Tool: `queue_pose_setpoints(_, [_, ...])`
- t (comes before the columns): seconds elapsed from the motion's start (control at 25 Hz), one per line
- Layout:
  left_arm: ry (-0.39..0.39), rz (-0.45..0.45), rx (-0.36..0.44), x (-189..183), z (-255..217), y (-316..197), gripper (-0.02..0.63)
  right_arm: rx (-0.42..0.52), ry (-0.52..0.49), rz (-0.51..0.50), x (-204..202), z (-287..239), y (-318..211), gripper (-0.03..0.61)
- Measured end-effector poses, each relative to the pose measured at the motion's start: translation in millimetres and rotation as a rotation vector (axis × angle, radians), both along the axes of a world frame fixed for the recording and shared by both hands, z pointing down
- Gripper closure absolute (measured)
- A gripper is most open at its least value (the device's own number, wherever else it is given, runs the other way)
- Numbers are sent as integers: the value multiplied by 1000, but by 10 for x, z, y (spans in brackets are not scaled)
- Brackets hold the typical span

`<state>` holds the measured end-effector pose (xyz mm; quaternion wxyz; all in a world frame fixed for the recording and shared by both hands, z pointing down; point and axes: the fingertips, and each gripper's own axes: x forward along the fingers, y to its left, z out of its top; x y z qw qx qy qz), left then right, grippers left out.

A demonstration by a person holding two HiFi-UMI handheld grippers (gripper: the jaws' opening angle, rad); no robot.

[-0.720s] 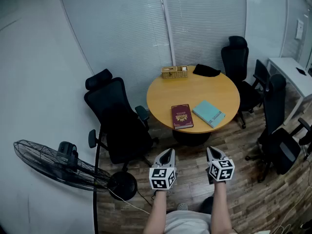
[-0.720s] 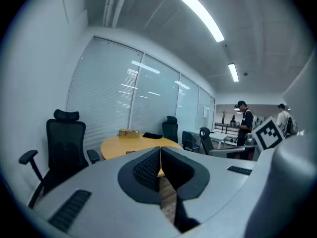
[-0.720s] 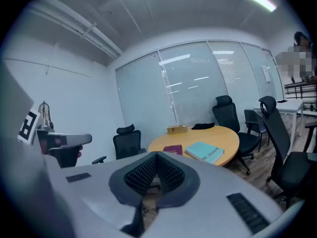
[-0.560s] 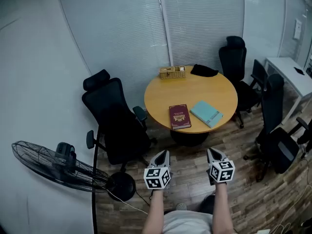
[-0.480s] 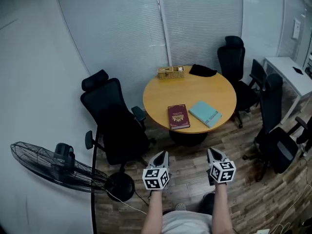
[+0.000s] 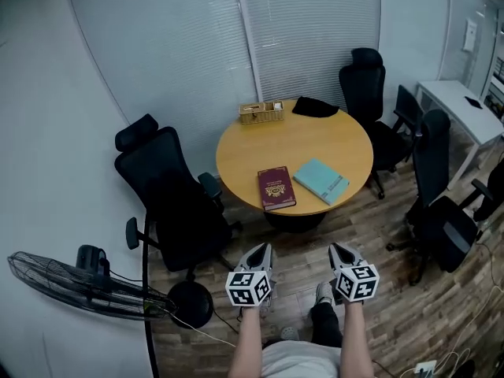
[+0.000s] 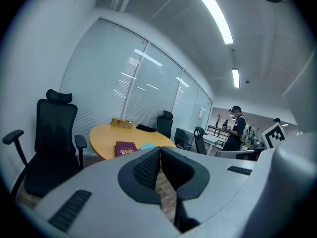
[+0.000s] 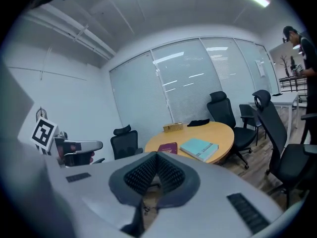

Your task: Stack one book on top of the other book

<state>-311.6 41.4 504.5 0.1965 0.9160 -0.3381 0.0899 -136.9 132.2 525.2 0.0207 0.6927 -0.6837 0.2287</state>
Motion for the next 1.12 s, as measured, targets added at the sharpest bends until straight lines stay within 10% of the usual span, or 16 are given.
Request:
queue_pose_setpoints(0.48, [-32,-67,75,465,-60,-864,583,44,-41,-63,540,-164,-1019,547])
queue_pose_setpoints(0.6, [-42,-83,72,549,-85,-1101,472,43,-47,-104,615,-173,-1322,482])
queue_pose_setpoints(1.12, [-111,-130,86,1017,-86,-1645,362,72,-74,-331,787,-265,-2165,358])
